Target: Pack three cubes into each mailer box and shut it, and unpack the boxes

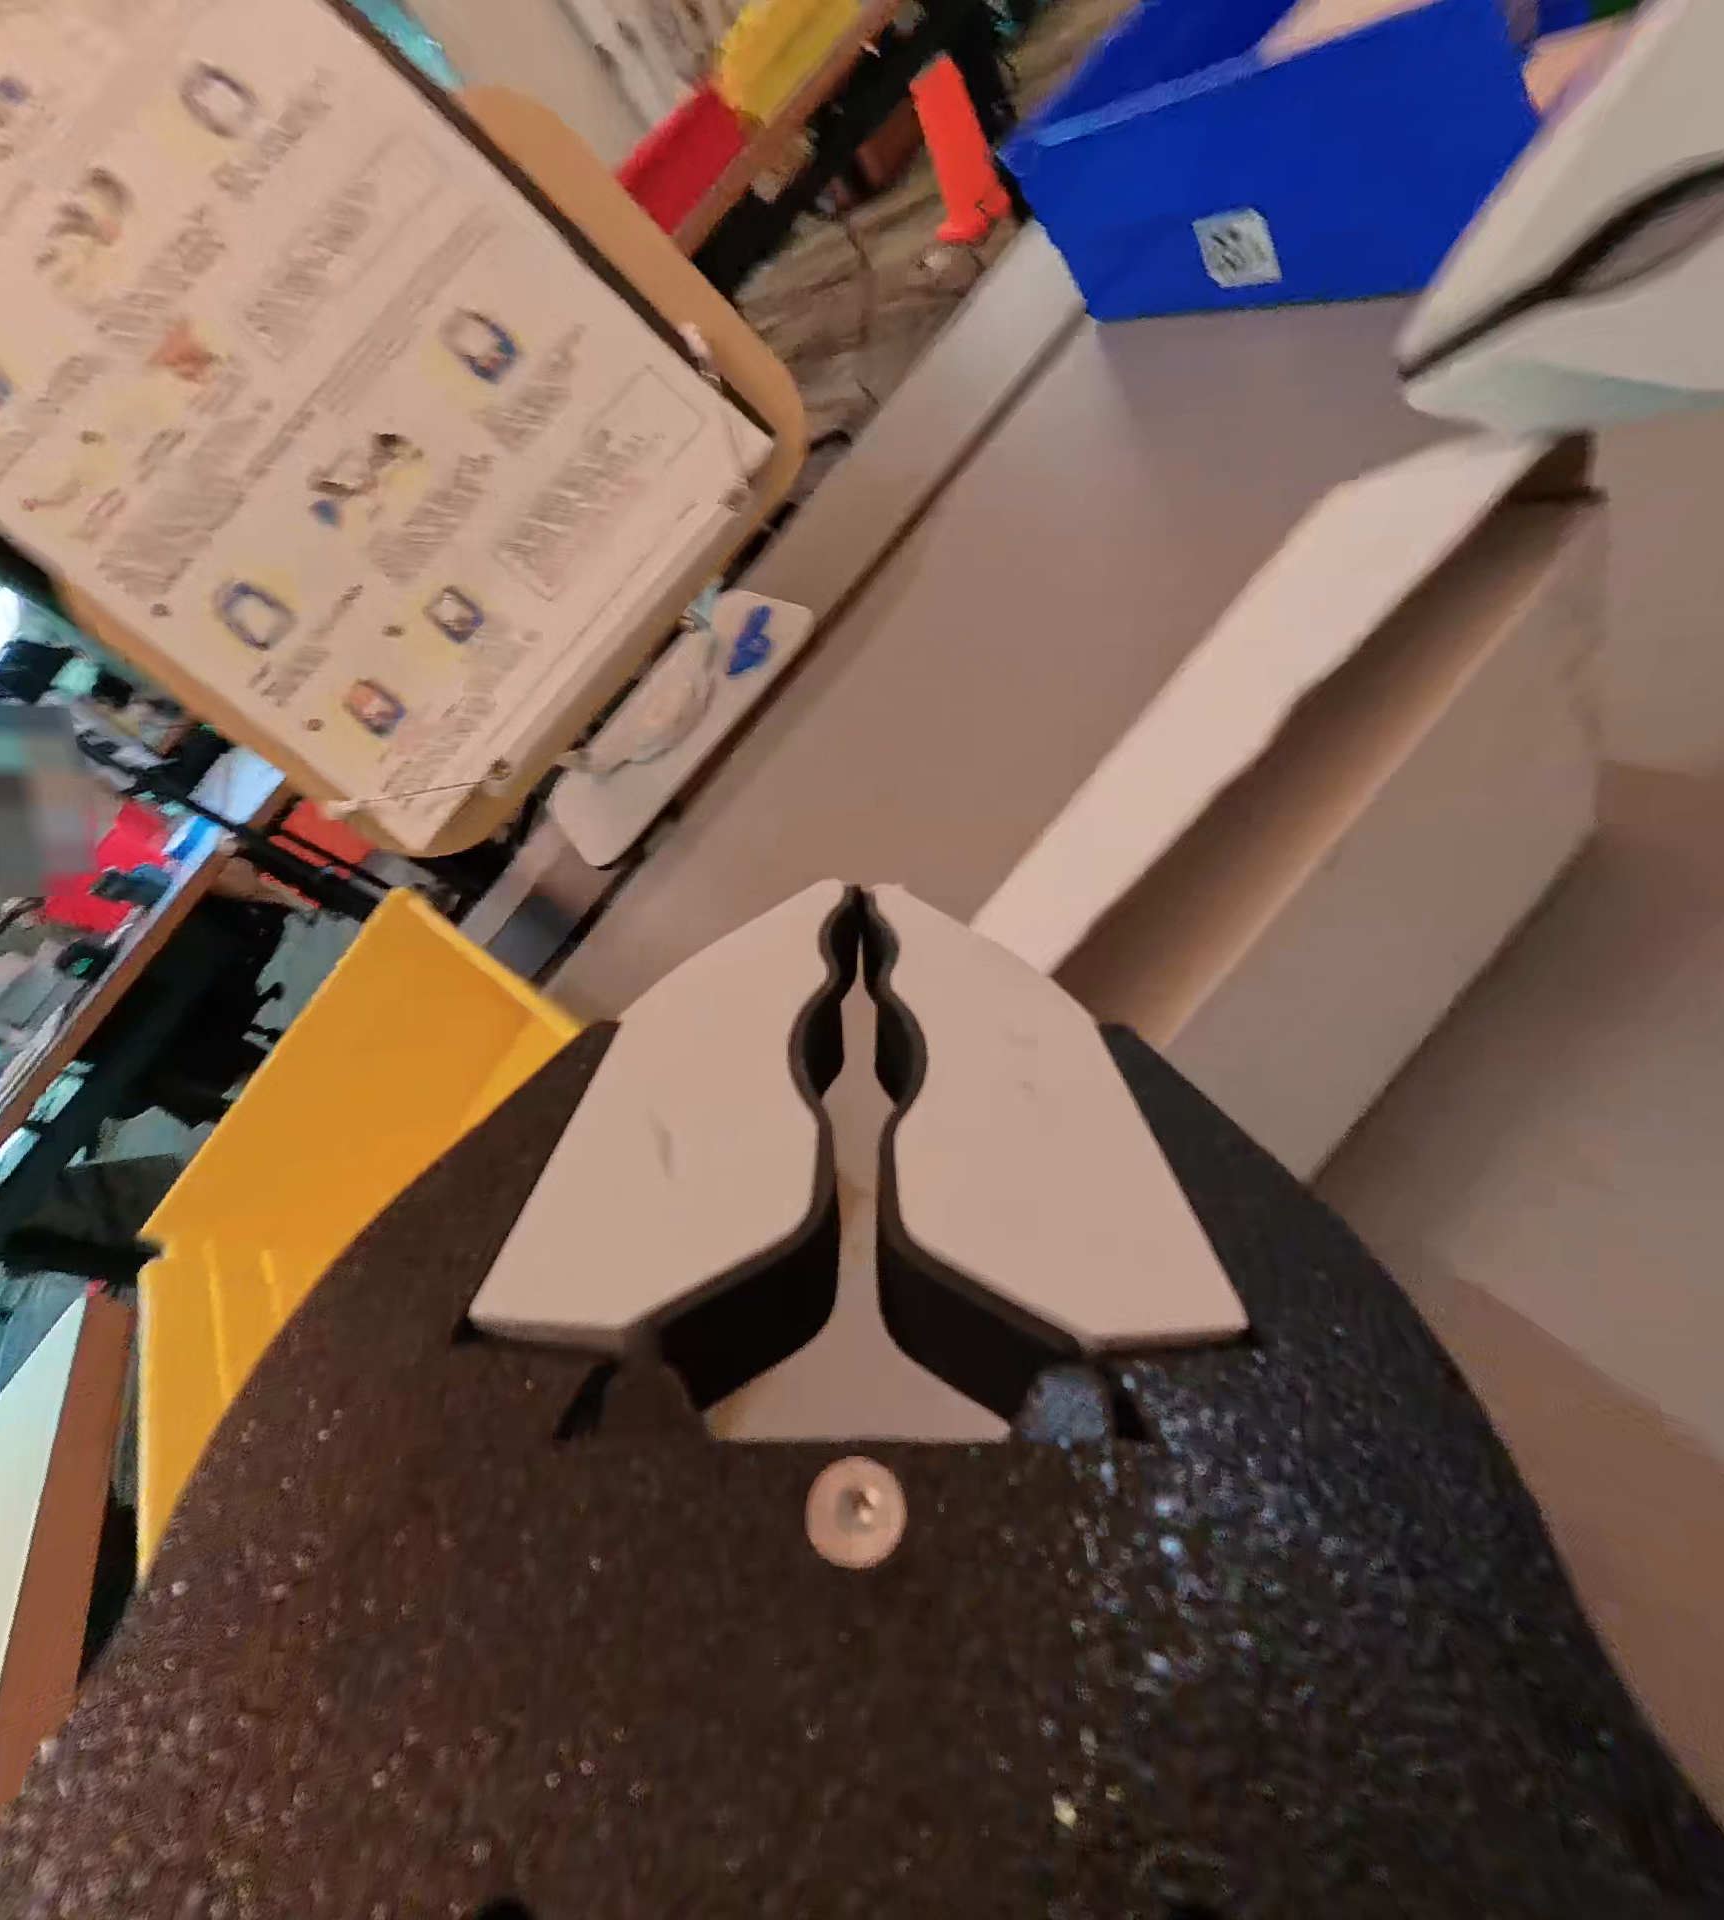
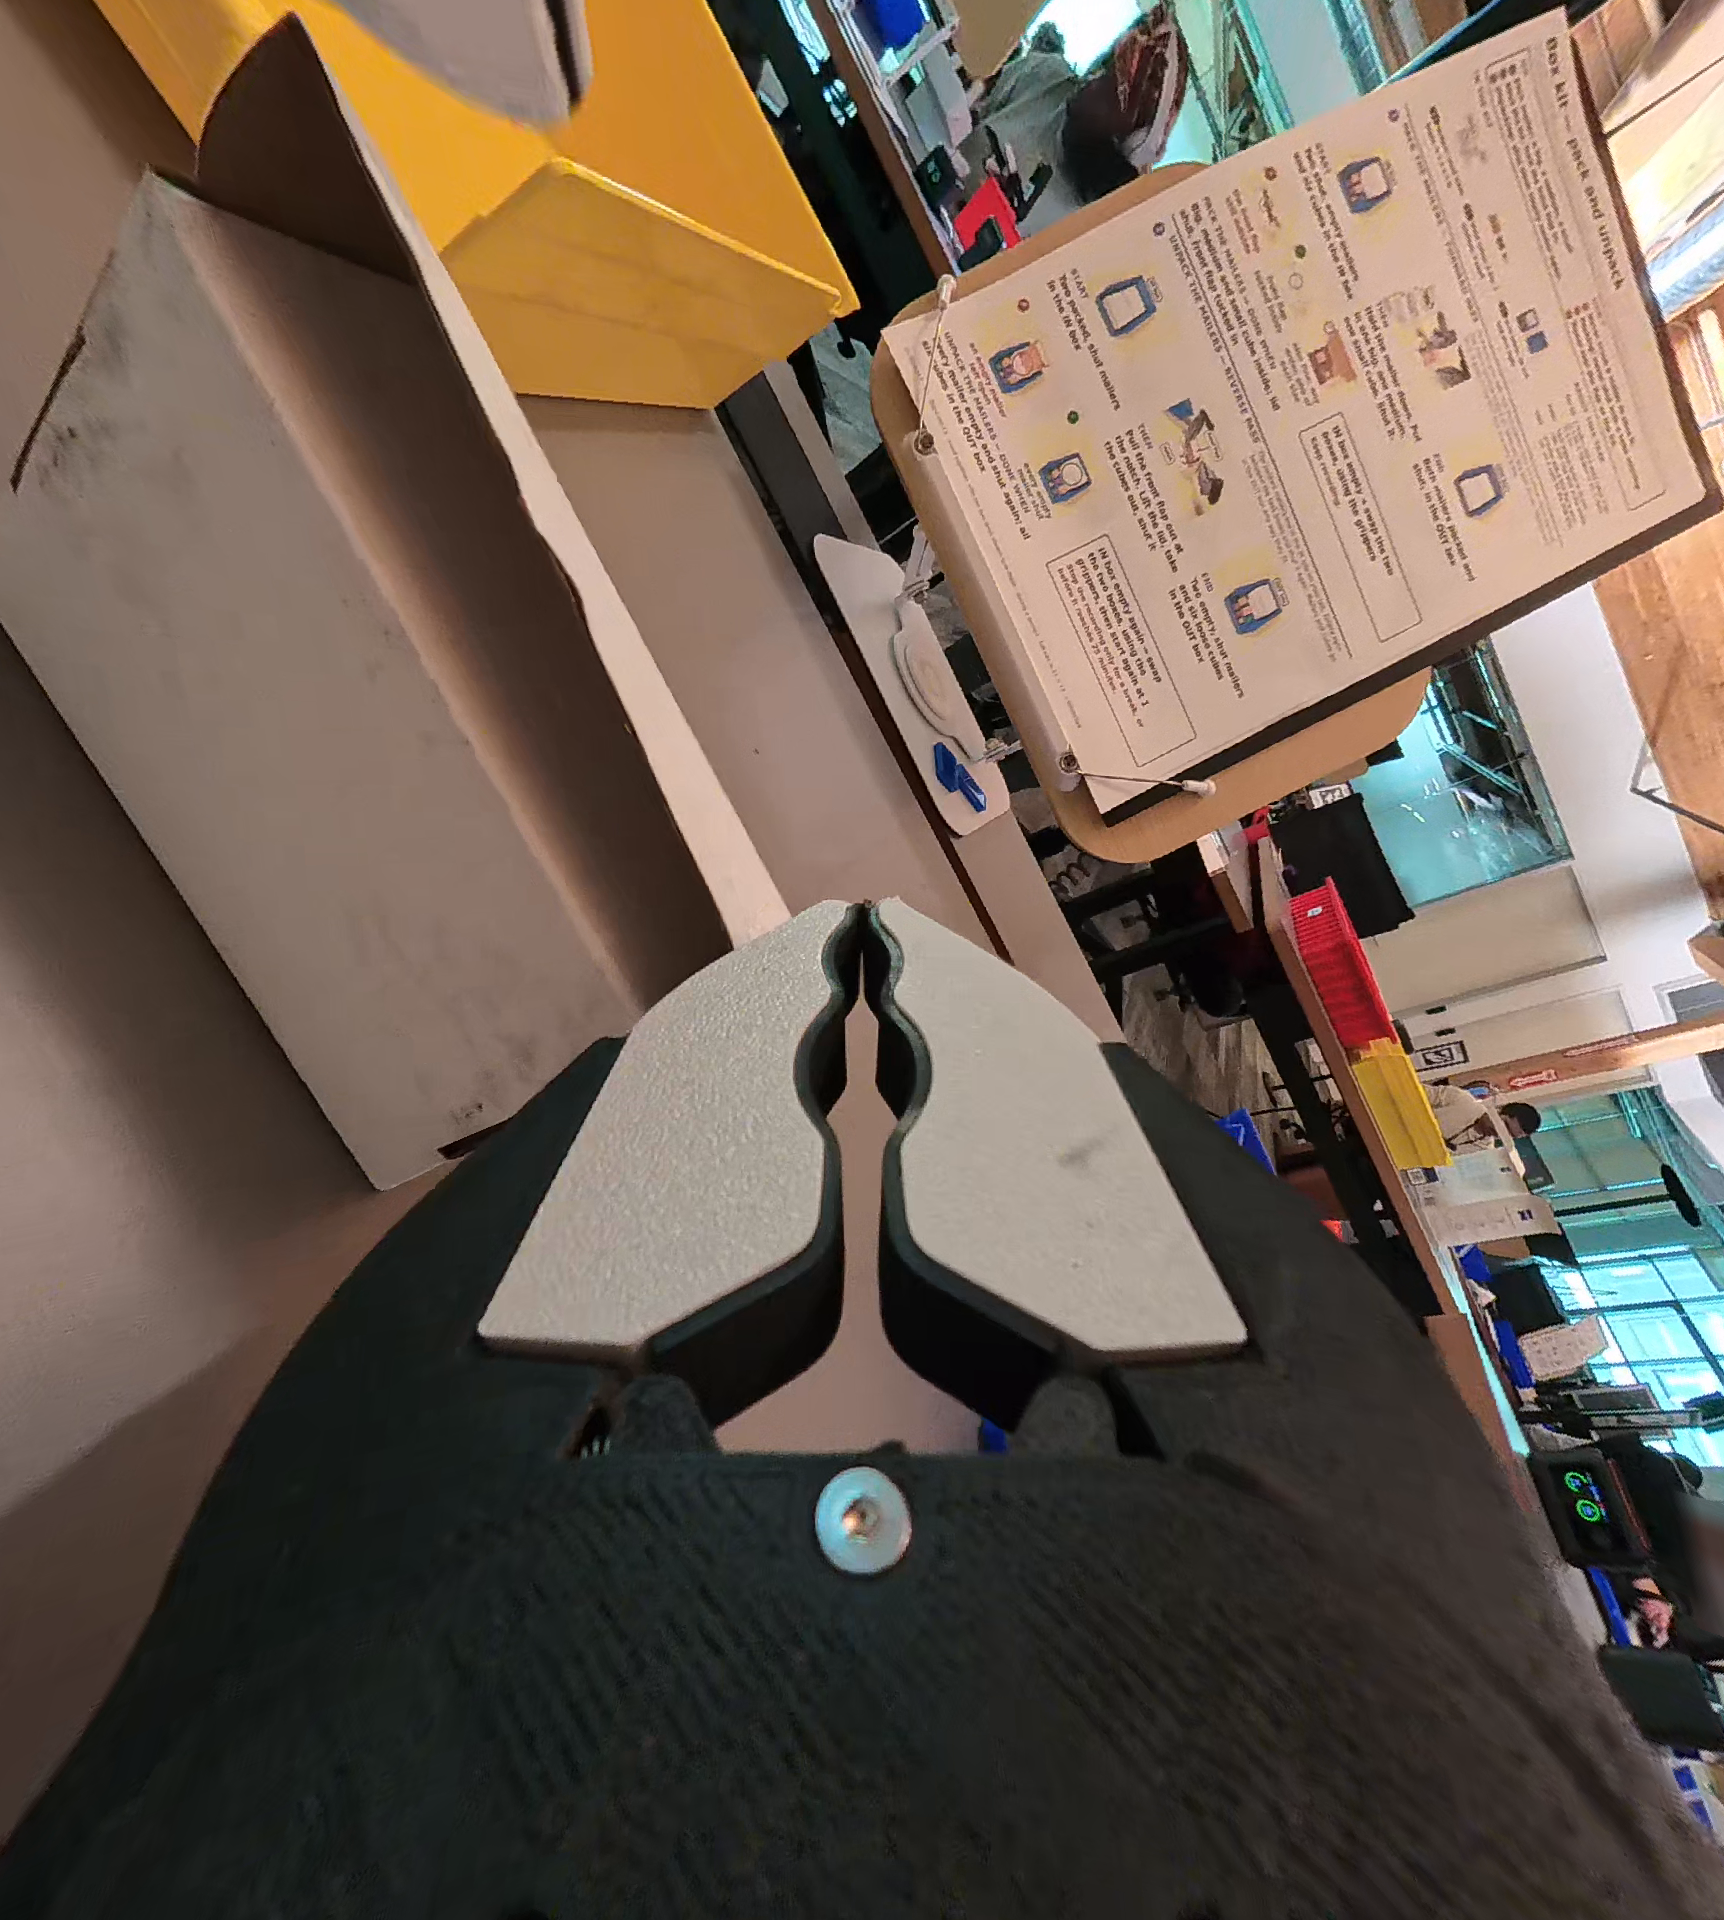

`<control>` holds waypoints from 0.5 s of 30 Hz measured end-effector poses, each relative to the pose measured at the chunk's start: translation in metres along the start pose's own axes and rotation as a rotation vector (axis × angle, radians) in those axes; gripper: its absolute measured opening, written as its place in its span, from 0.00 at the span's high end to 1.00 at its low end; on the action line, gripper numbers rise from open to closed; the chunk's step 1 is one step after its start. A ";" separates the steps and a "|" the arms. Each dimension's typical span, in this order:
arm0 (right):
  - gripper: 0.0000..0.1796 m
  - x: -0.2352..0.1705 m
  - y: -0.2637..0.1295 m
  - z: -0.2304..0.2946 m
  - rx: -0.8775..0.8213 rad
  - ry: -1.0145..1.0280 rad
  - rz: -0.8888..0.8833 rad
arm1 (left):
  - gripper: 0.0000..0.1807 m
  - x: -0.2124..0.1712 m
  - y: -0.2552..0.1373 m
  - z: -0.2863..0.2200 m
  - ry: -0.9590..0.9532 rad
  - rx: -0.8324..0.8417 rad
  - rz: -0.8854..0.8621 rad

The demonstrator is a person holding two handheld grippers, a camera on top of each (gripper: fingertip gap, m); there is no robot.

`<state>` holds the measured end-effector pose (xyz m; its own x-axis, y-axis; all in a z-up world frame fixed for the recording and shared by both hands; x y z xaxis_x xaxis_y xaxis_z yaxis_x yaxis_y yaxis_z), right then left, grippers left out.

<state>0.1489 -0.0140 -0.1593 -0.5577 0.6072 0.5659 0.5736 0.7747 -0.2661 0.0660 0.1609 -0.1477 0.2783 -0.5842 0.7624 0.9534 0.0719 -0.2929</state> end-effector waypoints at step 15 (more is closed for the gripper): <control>0.86 -0.008 0.005 -0.008 0.309 0.154 -0.009 | 0.91 -0.024 -0.007 -0.017 -0.236 0.110 -0.067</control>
<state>0.1613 -0.0162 -0.1594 -0.4513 0.5845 0.6743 0.3468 0.8111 -0.4711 0.0512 0.1603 -0.1738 0.2212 -0.3870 0.8951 0.9740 0.1344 -0.1825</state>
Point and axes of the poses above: each gripper's, where its closed fingertips meet, y out along the fingers, x out of its top, z = x × y across the jaws, the point moved 8 cm from there along -y, back along the fingers, and after that the axes turned 2 degrees about x, right-handed, at the moved point
